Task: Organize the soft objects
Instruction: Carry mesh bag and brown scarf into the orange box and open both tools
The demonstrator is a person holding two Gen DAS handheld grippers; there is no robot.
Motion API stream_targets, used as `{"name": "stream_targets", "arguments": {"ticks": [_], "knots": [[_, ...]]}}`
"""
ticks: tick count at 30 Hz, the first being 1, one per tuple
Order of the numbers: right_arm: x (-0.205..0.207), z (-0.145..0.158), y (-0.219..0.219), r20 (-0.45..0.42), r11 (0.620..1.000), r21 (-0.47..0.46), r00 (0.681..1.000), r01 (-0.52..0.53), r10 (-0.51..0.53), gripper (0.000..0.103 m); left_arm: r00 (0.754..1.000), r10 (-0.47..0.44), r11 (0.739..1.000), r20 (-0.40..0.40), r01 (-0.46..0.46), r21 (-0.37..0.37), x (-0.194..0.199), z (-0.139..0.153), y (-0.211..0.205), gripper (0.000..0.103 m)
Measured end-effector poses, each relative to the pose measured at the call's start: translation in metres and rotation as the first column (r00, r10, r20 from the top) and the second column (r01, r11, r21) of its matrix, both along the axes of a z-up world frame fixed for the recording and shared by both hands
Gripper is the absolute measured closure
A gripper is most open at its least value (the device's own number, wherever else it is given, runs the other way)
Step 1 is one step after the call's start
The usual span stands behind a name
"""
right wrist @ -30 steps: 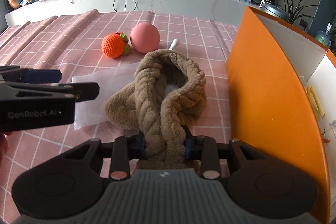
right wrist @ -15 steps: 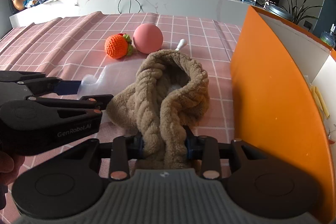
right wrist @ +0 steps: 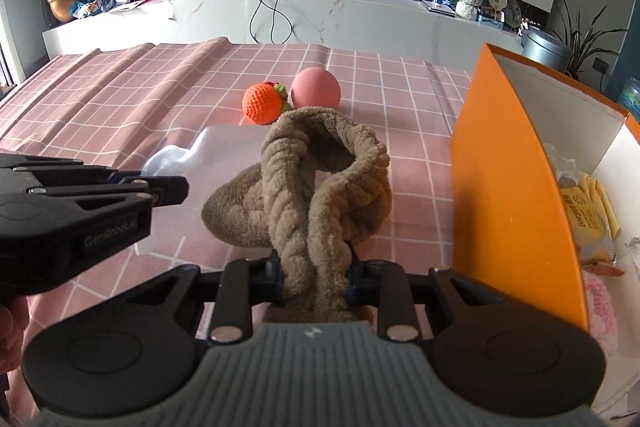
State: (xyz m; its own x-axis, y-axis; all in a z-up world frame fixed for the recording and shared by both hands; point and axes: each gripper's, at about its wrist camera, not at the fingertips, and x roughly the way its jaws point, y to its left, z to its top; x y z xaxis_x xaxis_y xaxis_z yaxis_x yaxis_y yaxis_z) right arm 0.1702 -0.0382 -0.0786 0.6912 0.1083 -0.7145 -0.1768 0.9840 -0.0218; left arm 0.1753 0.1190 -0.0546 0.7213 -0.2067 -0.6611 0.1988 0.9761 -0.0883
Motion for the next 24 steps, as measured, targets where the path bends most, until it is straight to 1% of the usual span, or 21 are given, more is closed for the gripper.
{"name": "stream_targets", "arguments": {"ticks": [5,7,11,18,24], "knots": [[-0.020,0.020,-0.006,0.049,1.000,0.016,0.999,-0.015,0.014,0.079,0.996,0.090,0.995,0.028,-0.089,-0.038,-0.025,0.020,0.013,0.096],[-0.030,0.030,-0.010,0.075,0.999,0.031,0.997,-0.026,0.023,0.079,0.992,0.119,0.991,0.049,-0.116,-0.065,-0.039,0.029,0.016,0.096],[-0.047,0.051,-0.016,0.122,0.997,0.055,0.992,-0.046,0.039,0.079,0.982,0.162,0.984,0.097,-0.154,-0.085,-0.067,0.046,0.017,0.096],[-0.079,0.087,-0.038,0.185,0.990,0.118,0.981,-0.081,0.058,0.079,0.971,0.180,0.981,0.158,-0.165,-0.106,-0.095,0.082,0.013,0.096],[-0.100,0.114,-0.070,0.243,0.987,0.152,0.970,-0.058,0.019,0.079,0.965,0.141,0.984,0.220,-0.111,-0.142,-0.109,0.114,-0.007,0.096]]}}
